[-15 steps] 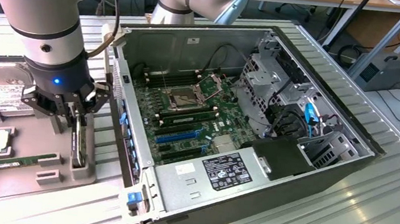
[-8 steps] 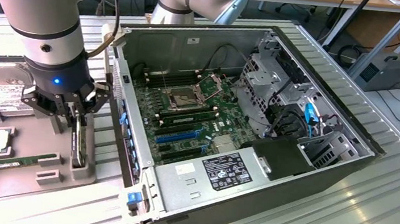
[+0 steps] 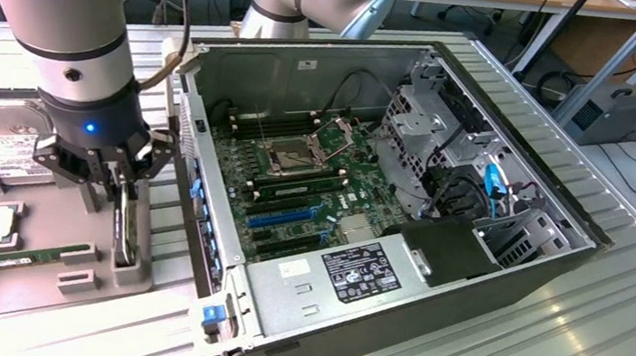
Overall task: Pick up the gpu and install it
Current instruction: 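Pick up the gpu and move the gpu toward the slot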
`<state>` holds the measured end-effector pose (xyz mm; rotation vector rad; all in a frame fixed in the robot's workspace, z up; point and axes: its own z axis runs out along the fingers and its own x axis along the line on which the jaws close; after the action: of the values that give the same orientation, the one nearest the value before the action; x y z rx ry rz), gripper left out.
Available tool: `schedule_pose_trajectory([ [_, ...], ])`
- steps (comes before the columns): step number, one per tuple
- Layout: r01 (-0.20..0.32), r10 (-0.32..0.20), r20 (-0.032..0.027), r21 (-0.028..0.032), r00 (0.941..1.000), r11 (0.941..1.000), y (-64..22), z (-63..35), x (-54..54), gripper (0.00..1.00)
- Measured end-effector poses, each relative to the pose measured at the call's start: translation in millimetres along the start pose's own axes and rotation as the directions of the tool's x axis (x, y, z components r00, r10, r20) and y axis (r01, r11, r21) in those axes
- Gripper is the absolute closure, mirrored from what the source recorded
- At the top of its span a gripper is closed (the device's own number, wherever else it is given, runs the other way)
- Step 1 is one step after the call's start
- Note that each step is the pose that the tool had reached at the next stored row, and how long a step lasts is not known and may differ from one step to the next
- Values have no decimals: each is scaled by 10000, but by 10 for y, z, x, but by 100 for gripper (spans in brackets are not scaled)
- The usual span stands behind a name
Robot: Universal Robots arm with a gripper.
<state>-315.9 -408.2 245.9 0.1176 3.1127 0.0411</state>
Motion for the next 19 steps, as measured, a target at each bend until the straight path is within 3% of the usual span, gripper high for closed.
schedule_pose_trajectory([
  [19,0,0,1,-1,10000,10000,11,-164,-4,73],
])
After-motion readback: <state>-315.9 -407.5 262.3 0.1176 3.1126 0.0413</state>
